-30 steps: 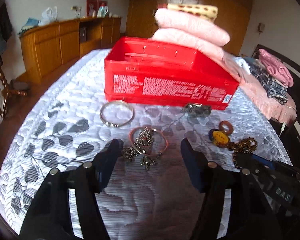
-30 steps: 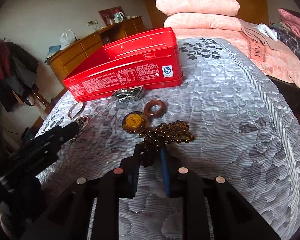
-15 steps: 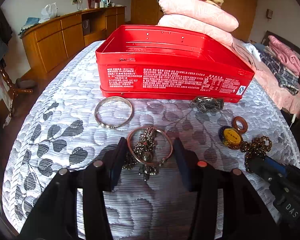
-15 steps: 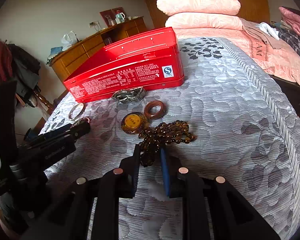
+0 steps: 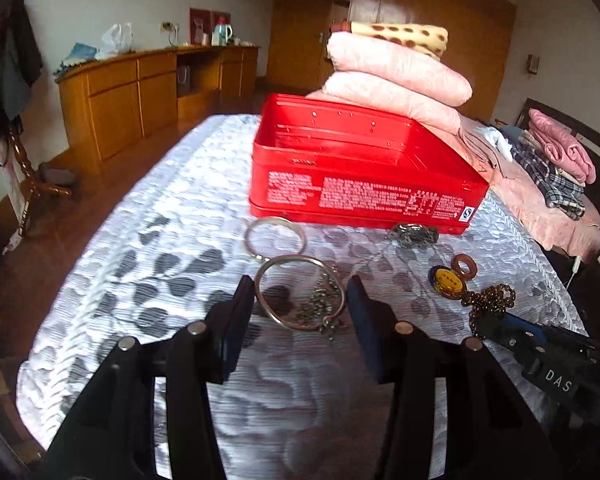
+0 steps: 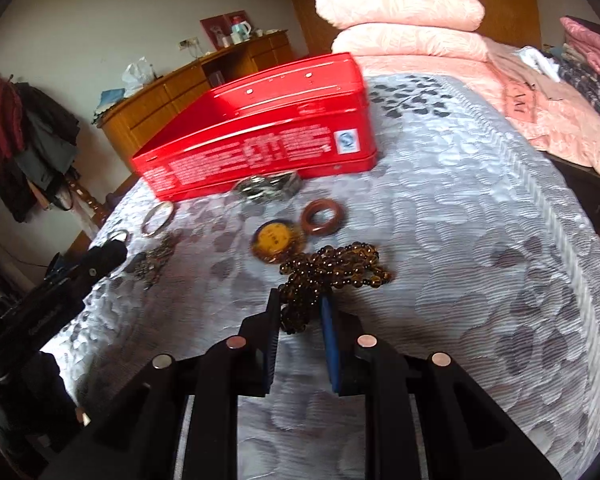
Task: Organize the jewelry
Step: 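Grasp the silver ring with chain with the left tool while the right tool grasps the brown bead strand, then lift both held pieces toward the red tin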
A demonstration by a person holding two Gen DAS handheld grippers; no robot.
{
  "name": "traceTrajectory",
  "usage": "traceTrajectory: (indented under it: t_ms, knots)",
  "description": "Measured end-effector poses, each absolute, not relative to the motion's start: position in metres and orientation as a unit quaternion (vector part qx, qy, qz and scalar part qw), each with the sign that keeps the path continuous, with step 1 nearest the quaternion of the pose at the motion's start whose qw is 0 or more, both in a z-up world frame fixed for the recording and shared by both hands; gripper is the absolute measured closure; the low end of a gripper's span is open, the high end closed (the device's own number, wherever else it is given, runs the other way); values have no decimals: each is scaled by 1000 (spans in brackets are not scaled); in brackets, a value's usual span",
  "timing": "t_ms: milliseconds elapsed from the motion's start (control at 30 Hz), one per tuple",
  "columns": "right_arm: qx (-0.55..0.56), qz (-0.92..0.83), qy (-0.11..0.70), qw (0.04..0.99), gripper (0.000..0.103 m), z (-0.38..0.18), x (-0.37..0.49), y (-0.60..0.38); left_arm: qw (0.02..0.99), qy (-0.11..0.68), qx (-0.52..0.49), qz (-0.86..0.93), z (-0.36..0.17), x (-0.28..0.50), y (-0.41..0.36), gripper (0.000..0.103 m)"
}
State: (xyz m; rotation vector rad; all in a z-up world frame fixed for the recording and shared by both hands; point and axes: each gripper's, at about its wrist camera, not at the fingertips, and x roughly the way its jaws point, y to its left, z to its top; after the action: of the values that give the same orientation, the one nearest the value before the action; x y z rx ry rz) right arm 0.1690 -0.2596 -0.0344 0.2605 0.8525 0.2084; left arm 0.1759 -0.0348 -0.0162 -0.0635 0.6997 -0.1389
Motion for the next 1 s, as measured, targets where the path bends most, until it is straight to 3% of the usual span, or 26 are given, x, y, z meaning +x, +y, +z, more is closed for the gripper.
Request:
traceTrajectory:
  t_ms: [333,467,533,800,1000]
  knots:
    - [124,130,419,890,74,-32,168,-242,938,340,-36,-64,-19,172,-24,57]
    - [124,117,423,890,67,-33,170,-239,938,339,-40,-65,-20,170,-20,57]
    - [133,114,423,889,58,-32,172,-238,938,338,-39,-66,-20,169,-18,57]
    - [126,42,425,895,57,-31,179,-245,940,332,-39,-69,-19,166,-13,57]
    - [119,40,416,901,49,-32,190,-237,939,334,-38,-73,-21,169,-14,57]
